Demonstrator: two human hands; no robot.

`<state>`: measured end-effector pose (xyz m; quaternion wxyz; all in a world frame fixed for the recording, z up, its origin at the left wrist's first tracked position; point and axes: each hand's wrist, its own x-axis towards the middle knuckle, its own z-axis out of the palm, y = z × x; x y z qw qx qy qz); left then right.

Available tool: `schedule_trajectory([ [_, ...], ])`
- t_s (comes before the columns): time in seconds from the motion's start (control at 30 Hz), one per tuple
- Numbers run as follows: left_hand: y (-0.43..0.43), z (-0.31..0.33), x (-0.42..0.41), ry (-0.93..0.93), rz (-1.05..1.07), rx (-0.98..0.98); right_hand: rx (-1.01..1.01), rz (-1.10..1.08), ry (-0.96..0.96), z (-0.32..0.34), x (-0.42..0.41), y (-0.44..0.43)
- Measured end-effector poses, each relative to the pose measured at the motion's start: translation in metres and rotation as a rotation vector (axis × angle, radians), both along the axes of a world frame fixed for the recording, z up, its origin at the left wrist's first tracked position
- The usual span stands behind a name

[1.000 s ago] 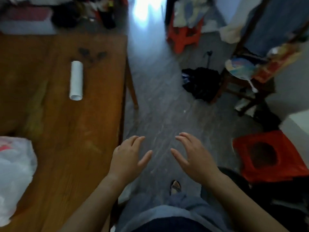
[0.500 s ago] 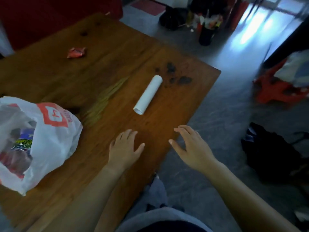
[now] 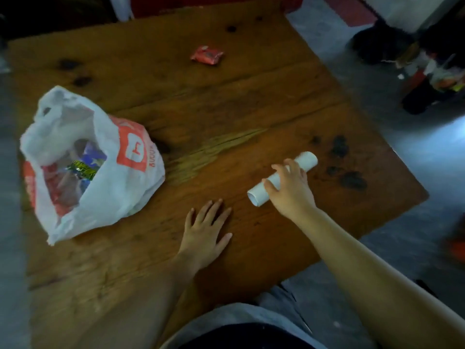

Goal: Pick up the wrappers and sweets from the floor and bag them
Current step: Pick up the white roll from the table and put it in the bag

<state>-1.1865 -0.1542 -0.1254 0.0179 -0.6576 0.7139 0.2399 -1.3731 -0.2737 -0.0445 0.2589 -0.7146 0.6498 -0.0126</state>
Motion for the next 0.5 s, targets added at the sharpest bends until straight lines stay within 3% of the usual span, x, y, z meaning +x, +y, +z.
schedule_trajectory([
  [0.17,0.006,0.000,-0.010,-0.003,0.111,0.012,0.054,0.156,0.132,-0.037,0.004,-0.021],
  [0.4,0.014,0.000,-0.035,-0.041,0.307,0.007,0.153,0.500,-0.075,-0.030,-0.053,-0.012],
  [0.5,0.014,-0.004,-0.043,-0.066,0.360,-0.021,0.084,0.462,-0.148,-0.028,-0.076,-0.019],
])
